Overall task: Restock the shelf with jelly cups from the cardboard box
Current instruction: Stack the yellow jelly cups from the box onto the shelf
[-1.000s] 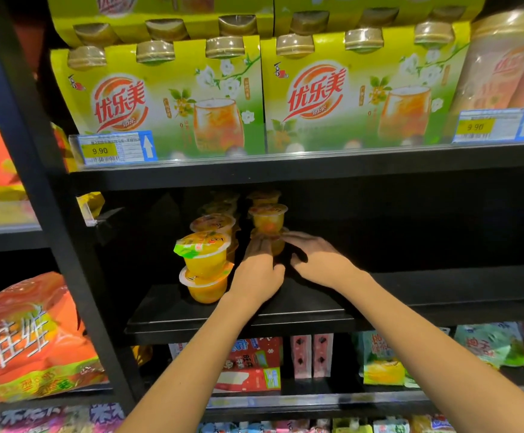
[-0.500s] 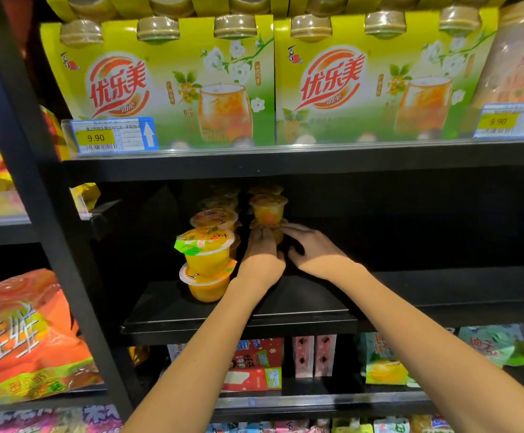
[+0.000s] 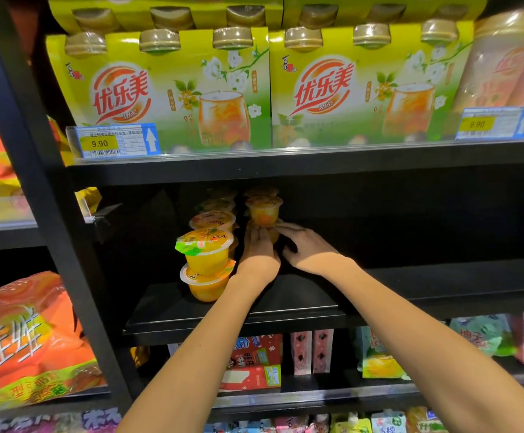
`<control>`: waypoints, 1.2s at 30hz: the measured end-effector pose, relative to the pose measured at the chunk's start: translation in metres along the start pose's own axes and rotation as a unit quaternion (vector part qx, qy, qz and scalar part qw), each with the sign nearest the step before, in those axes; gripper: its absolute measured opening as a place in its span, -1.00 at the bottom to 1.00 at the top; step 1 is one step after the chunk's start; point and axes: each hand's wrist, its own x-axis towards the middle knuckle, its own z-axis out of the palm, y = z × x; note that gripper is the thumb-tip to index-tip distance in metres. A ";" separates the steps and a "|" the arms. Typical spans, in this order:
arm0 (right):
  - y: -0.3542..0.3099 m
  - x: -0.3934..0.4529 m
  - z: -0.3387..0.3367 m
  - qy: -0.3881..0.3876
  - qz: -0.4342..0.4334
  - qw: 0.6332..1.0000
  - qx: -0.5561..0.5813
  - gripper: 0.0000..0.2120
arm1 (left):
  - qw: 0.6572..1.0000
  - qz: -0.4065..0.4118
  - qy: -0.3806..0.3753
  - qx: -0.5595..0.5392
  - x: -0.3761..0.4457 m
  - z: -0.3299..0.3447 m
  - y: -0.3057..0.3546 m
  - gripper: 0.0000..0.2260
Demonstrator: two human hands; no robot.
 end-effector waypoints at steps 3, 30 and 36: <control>-0.003 -0.001 -0.003 -0.018 0.005 1.000 -0.015 -0.39 | 1.000 0.005 -0.006 0.005 -0.002 -0.003 0.000 -0.34; 0.032 -0.230 -0.082 0.093 0.205 0.966 -0.124 -0.52 | 0.957 0.287 0.006 -0.032 -0.171 0.049 0.121 -0.54; 0.049 -0.308 -0.084 0.090 0.254 0.953 -0.141 -0.52 | 0.940 0.340 -0.026 -0.004 -0.214 0.086 0.145 -0.52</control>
